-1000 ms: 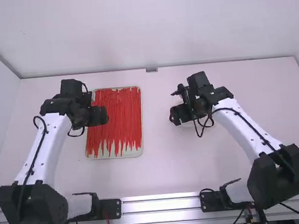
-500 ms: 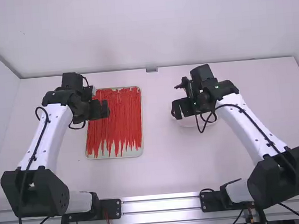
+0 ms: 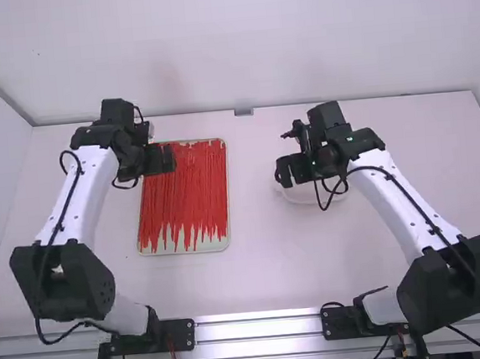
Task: Fasten the cable tie
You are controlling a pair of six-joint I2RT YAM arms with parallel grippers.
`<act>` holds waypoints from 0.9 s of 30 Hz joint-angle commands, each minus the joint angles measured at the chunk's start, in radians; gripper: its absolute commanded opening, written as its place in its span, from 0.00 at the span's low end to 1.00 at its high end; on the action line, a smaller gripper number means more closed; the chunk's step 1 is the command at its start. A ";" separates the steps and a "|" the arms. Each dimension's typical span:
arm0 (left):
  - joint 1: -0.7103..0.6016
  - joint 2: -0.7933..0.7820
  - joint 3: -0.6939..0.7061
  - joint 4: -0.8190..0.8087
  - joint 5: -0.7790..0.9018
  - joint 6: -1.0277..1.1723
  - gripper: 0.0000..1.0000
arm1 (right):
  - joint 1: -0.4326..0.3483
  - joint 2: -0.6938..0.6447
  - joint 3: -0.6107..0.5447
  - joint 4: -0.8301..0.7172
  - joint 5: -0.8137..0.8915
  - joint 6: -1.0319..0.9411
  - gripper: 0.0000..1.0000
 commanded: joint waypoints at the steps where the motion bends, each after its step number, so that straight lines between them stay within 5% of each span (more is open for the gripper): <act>1: 0.010 0.065 0.085 -0.009 0.003 0.006 0.99 | 0.000 0.002 0.032 -0.004 -0.005 -0.001 1.00; 9: -0.018 0.251 0.204 0.032 0.105 0.037 0.99 | -0.006 0.002 0.032 -0.011 -0.005 0.015 1.00; 27: -0.114 0.481 0.203 0.243 0.018 -0.035 0.97 | -0.007 0.002 0.032 -0.021 -0.005 0.011 1.00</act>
